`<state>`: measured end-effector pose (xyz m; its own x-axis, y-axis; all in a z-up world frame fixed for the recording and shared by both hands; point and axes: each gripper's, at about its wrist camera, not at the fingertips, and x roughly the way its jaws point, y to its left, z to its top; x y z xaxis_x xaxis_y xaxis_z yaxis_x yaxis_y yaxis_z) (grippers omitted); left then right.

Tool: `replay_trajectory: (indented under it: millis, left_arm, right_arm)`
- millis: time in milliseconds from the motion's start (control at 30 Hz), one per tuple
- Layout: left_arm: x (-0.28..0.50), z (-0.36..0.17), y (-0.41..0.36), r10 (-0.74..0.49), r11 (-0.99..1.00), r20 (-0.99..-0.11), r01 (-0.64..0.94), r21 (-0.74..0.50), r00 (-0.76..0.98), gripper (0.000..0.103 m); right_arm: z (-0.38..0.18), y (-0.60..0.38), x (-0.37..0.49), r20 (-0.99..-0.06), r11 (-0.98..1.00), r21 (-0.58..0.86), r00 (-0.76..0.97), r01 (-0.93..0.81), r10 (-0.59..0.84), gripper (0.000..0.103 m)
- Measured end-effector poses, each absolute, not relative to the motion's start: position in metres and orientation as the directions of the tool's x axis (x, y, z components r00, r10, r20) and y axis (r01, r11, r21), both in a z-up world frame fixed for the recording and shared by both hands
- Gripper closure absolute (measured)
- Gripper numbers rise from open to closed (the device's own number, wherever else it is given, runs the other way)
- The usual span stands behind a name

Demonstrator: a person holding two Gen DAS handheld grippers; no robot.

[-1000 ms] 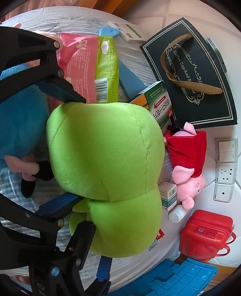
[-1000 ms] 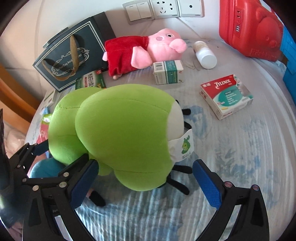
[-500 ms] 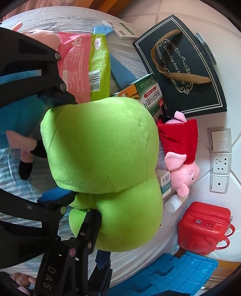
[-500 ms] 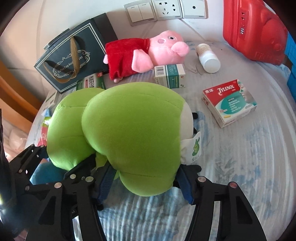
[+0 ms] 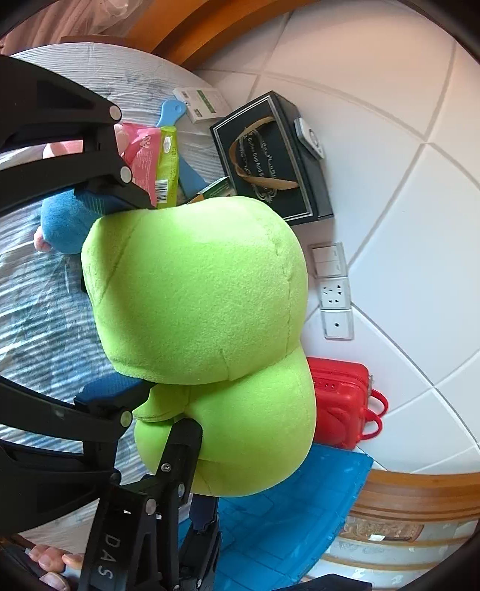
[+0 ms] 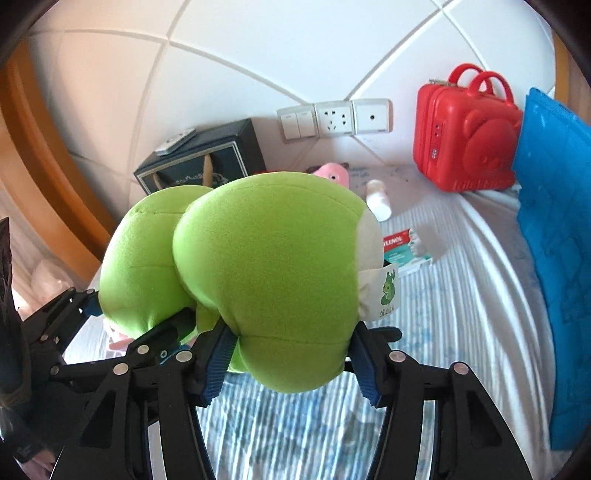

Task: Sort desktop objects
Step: 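Lift the green plush with the right tool and carry it over the blue bin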

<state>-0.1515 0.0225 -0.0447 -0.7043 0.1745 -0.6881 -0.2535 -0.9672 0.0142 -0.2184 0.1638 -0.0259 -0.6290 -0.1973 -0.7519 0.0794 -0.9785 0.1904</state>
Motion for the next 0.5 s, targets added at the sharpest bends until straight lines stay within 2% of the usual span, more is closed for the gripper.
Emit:
replay_trajectory:
  millis: [200,500]
  left_arm:
    - [-0.094,0.000,0.045,0.204,-0.961,-0.623,-0.276,0.020,-0.755,0.034]
    - [-0.034,0.048,0.109,0.228,-0.954,-0.540,-0.298,0.044,-0.810,0.034]
  right_arm:
    - [0.028,0.177,-0.152,-0.691,-0.983,0.164,-0.702,0.080,-0.172,0.046]
    - [0.078,0.226,-0.079,-0.619,-0.986,0.146,-0.771,0.075,-0.150,0.046]
